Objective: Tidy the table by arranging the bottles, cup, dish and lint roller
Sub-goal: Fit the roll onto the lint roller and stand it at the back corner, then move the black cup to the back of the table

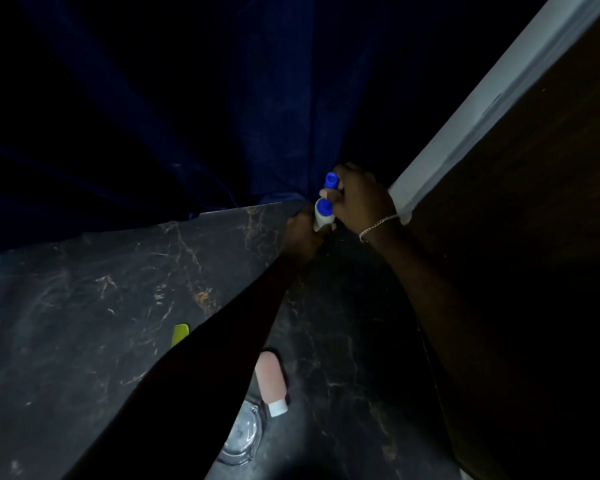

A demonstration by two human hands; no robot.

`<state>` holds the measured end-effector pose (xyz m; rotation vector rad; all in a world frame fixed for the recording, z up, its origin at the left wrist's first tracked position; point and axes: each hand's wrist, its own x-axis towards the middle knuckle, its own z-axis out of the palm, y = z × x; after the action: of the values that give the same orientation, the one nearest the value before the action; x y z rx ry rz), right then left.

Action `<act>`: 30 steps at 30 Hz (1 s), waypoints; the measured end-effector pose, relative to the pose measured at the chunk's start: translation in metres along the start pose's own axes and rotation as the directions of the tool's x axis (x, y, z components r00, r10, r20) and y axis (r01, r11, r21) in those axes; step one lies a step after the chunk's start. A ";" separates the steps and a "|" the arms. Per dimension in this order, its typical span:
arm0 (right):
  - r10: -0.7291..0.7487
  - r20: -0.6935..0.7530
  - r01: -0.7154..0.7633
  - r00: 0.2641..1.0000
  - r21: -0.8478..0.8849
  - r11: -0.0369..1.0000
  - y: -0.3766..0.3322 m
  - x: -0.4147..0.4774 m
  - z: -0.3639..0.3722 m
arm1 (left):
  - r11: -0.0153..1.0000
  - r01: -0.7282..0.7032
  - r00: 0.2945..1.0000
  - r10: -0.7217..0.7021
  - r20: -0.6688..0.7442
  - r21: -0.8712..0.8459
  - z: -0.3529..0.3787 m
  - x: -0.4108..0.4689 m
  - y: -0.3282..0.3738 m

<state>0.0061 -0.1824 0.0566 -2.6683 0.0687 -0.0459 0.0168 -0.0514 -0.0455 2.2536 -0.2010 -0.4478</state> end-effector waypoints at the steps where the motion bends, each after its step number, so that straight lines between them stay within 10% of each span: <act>1: 0.000 -0.009 0.000 1.000 0.005 1.000 0.000 0.001 0.002 | 1.000 0.014 1.000 -0.014 0.001 -0.002 0.000 0.001 -0.001; 30: 0.155 0.038 -0.156 0.987 0.033 0.987 -0.013 -0.014 0.006 | 0.953 -0.060 0.997 0.045 0.058 0.298 -0.049 -0.034 -0.010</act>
<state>-0.0068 -0.1673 0.0572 -2.6176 0.2622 0.0497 0.0039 -0.0006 -0.0150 2.5282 -0.3768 -0.4722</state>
